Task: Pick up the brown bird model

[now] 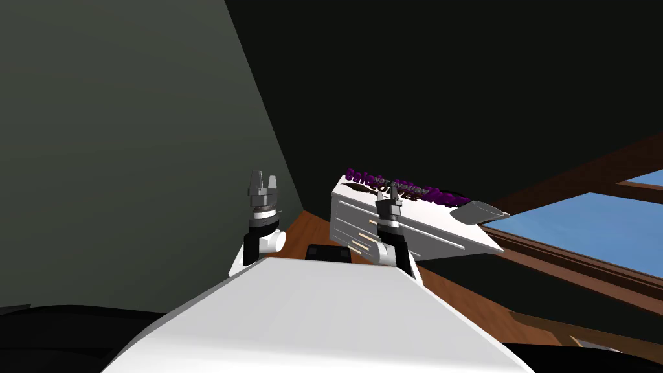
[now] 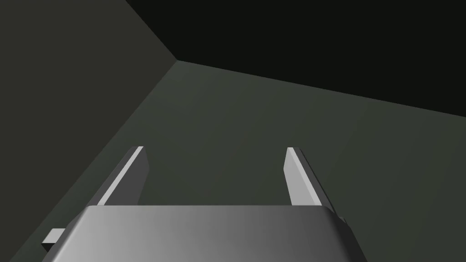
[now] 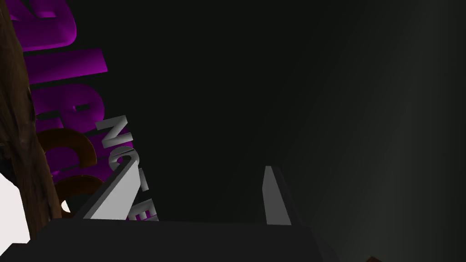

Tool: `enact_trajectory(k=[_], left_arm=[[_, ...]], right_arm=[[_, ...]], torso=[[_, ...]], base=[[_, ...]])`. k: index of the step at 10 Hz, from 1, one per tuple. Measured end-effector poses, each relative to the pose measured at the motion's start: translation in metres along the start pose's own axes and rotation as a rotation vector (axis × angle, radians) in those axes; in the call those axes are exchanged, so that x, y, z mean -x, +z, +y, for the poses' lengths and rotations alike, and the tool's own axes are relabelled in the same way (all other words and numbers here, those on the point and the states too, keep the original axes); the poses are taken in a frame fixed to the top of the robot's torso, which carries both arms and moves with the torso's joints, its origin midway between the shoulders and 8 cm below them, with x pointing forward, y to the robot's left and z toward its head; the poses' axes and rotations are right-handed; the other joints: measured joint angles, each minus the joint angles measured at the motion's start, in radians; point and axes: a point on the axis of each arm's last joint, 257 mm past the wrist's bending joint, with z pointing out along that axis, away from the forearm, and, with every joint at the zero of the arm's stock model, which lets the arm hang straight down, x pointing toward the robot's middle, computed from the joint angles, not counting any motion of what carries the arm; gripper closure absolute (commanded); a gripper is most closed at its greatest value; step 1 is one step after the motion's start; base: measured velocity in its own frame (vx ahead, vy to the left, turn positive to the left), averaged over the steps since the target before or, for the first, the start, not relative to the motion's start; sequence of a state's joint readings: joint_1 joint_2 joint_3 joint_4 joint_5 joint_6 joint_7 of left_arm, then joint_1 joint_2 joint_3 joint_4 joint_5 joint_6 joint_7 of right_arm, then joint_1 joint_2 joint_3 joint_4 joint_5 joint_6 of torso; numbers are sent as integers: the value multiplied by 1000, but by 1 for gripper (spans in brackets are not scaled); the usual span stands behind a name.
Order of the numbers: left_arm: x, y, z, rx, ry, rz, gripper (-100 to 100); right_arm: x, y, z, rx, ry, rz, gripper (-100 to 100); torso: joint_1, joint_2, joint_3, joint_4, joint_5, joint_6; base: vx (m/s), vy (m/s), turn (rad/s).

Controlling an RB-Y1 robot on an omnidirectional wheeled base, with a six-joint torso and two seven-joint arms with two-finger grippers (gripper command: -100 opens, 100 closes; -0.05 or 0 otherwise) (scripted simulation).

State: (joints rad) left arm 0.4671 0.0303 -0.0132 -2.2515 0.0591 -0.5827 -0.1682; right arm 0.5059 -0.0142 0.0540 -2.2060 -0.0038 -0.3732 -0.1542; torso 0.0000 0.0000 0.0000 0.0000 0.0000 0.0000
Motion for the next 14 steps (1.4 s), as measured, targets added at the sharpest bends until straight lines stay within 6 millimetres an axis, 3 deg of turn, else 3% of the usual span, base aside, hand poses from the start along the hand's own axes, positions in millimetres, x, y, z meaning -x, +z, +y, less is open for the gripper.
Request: enact_trajectory(k=[5, 14], left_arm=[[0, 0, 0, 0, 0, 0, 0], [0, 0, 0, 0, 0, 0, 0]], right_arm=[[-6, 4, -7, -4, -210, 121, -100], [-3, 10, -21, 34, -656, 351, -100]], torso=[[7, 9, 5, 2, 2, 0], [3, 3, 2, 1, 1, 0]], base=[[-140, 91, -61], [-71, 59, -38]])
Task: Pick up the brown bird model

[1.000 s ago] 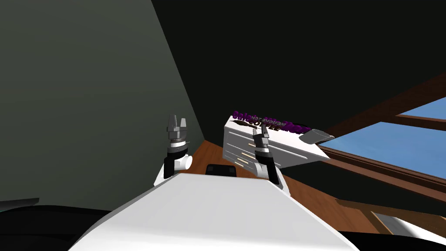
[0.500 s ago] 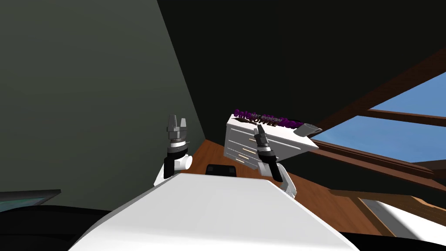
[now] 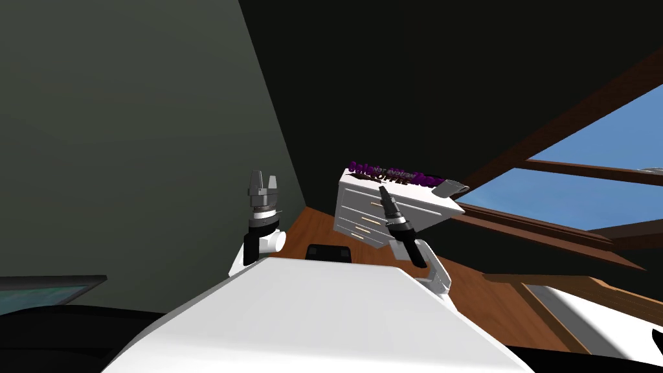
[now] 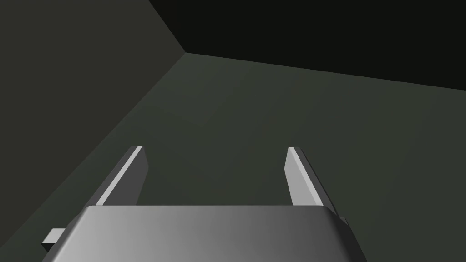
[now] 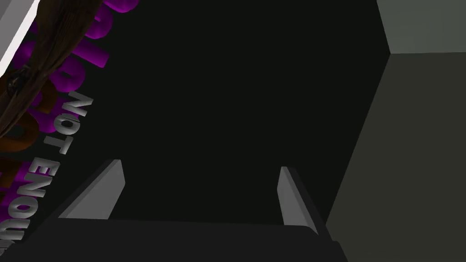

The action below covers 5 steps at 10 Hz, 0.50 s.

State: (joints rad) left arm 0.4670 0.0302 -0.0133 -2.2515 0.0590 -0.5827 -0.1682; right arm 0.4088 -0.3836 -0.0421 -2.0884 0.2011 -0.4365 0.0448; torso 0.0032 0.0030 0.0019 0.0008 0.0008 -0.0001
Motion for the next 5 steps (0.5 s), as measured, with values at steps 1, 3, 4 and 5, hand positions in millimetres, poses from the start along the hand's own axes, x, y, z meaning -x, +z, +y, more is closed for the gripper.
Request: enact_trajectory(k=[1, 3, 4, 5], left_arm=[[0, 0, 0, 0, 0, 0, 0], [0, 0, 0, 0, 0, 0, 0], [0, 0, 0, 0, 0, 0, 0], [0, 0, 0, 0, 0, 0, 0]], right_arm=[[-1, 1, -2, 6, -58, 27, -100], [1, 1, -9, 17, -155, 75, -100], [1, 1, -10, 24, -194, 97, -100], [1, 1, -14, 31, -253, 125, -100]], torso=[[1, 0, 0, 0, 0, 0], [1, 0, 0, 0, 0, 0], [0, -1, 0, 0, 0, 0], [0, -1, 0, 0, 0, 0]], base=[[-46, 58, -25], [-43, 56, -34], [-46, 53, -32], [-35, 51, -18]])
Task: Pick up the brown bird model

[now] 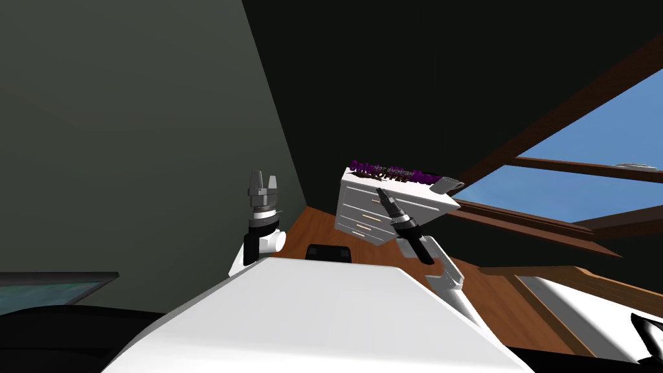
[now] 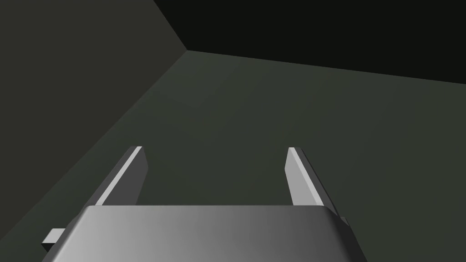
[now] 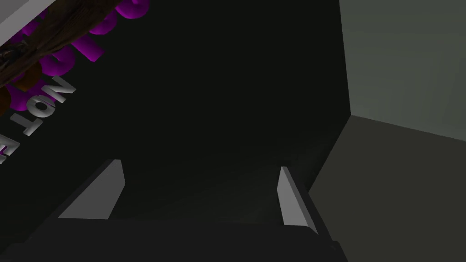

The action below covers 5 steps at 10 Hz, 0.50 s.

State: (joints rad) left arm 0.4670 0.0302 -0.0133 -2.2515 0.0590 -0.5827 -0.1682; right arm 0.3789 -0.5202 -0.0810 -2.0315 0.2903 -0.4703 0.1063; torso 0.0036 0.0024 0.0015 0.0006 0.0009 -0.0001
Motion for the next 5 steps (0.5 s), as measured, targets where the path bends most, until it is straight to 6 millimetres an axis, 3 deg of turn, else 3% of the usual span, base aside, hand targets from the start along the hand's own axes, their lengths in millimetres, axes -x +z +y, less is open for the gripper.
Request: enact_trajectory(k=[5], left_arm=[[0, 0, 0, 0, 0, 0, 0]], right_arm=[[0, -3, -16, 42, -241, 132, -100]], torso=[[1, -2, -1, 0, 0, 0]], base=[[-19, 58, -23]])
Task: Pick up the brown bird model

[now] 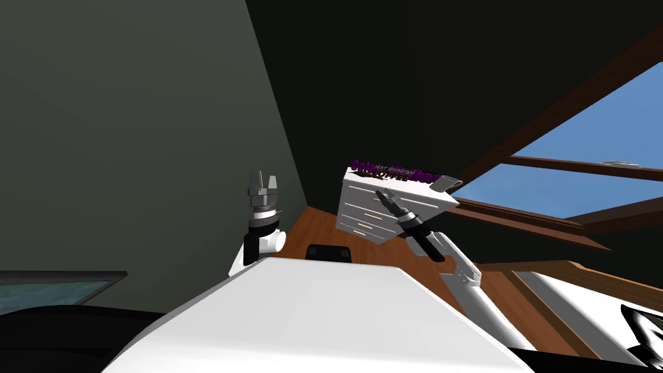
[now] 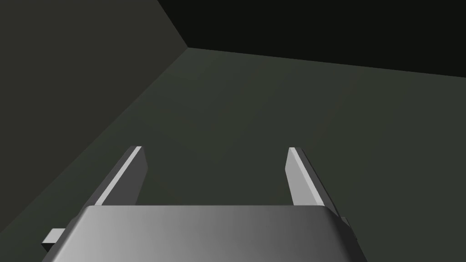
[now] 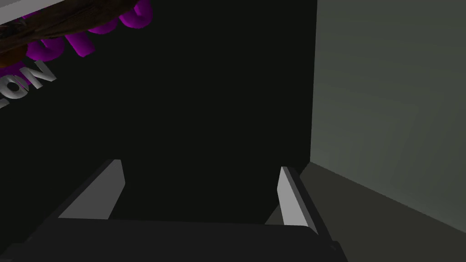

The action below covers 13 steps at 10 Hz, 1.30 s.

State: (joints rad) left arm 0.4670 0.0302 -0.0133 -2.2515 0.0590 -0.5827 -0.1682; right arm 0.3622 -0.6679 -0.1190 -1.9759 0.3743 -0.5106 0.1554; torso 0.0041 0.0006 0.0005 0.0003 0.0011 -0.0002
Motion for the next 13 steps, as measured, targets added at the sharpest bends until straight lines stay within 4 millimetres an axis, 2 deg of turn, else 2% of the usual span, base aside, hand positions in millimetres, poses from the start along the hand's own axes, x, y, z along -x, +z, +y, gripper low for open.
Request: enact_trajectory(k=[13], left_arm=[[0, 0, 0, 0, 0, 0, 0]], right_arm=[[-1, -21, -53, 123, -528, 347, -100]], torso=[[-1, -3, -2, -1, 0, 0]], base=[[8, 42, -7]])
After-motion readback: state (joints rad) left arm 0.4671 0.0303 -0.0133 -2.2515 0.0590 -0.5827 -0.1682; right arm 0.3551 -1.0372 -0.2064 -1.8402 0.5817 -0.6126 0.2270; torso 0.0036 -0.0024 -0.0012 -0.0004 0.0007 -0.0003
